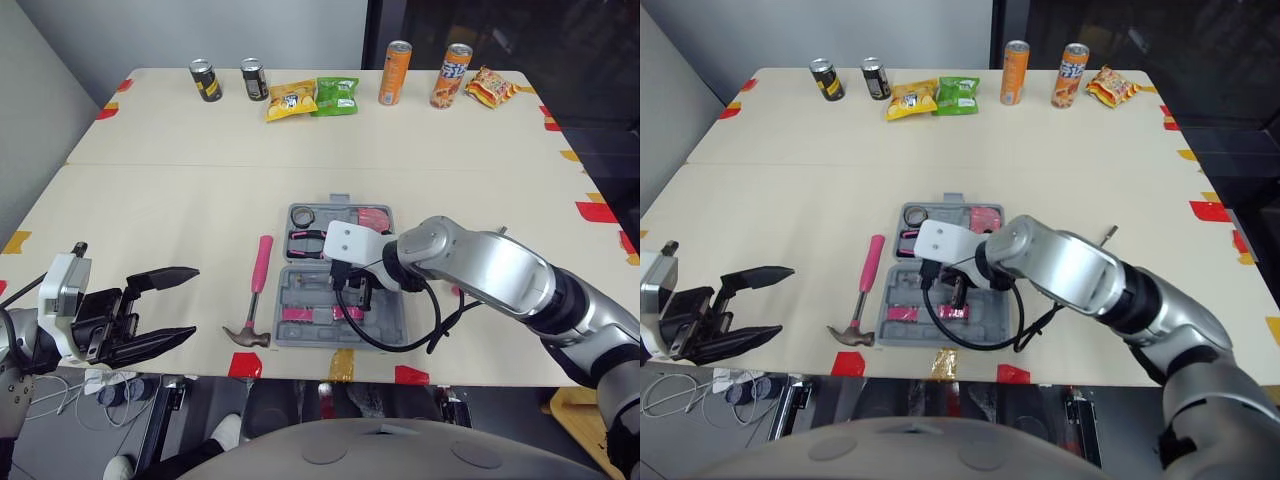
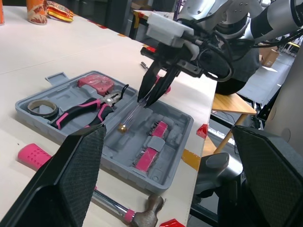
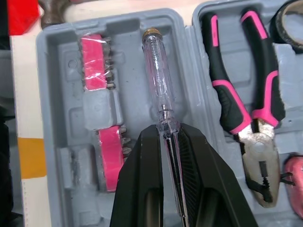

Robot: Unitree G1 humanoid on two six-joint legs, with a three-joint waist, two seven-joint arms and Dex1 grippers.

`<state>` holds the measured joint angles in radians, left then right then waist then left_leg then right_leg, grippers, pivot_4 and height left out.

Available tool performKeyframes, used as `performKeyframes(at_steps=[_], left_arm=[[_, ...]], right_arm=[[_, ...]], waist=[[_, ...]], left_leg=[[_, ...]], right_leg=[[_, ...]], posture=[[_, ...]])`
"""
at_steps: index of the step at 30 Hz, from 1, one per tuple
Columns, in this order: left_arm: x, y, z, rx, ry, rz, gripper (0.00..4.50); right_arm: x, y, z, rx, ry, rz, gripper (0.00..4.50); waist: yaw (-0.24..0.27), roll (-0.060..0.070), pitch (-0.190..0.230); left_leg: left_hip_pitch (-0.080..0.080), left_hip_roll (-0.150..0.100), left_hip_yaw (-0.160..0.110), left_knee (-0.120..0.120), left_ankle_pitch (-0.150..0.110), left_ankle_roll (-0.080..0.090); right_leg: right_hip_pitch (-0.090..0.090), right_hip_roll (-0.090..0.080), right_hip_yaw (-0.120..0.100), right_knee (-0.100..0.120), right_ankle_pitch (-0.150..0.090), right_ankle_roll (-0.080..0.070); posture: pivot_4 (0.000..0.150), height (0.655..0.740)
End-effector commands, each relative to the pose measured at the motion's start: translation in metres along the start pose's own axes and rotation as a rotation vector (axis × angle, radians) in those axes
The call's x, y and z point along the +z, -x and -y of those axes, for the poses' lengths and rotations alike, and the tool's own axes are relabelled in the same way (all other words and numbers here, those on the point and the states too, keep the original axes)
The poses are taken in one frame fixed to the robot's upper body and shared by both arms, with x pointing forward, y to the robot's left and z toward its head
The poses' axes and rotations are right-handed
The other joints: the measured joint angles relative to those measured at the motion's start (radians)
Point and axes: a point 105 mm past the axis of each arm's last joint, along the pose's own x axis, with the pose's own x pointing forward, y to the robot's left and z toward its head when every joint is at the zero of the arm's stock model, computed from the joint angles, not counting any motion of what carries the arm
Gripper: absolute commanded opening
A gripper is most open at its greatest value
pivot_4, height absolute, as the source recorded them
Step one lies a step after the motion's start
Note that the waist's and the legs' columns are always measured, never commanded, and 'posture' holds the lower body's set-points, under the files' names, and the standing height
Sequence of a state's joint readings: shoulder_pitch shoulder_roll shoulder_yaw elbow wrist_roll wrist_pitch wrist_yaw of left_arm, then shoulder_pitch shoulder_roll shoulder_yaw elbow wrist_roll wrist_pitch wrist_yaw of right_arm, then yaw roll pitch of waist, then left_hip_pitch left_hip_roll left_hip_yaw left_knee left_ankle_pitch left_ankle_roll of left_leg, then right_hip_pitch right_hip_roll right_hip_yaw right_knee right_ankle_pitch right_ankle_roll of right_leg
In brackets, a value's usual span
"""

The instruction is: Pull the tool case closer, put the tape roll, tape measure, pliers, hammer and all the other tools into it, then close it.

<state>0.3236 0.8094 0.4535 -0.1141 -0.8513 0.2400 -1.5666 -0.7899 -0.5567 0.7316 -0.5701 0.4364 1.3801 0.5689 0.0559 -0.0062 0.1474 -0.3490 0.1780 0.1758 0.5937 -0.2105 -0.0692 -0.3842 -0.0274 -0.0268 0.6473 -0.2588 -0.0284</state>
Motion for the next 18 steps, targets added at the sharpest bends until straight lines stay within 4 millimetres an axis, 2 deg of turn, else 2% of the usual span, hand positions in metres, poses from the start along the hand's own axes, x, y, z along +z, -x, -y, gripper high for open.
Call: performKeyframes(at_steps=[1,18], left_arm=[[0.008,0.004,0.004,-0.03,-0.033,-0.025,4.5],[0.011,0.0,0.005,-0.027,-0.027,-0.036,4.5]], right_arm=[[0.004,-0.009,0.002,-0.017,0.017,-0.01,0.05],[0.005,-0.033,0.007,-0.039,0.005,-0.043,0.05]], waist=[[0.0,0.0,0.0],[-0.003,0.0,0.0]], left_leg=[[0.0,0.0,0.0,0.0,0.0,-0.001],[0.0,0.0,0.0,0.0,0.001,-0.003]], right_leg=[[0.0,0.0,0.0,0.0,0.0,0.0],[-0.001,0.0,0.0,0.0,0.004,0.006]], posture=[[0.15,0.74],[0.15,0.74]])
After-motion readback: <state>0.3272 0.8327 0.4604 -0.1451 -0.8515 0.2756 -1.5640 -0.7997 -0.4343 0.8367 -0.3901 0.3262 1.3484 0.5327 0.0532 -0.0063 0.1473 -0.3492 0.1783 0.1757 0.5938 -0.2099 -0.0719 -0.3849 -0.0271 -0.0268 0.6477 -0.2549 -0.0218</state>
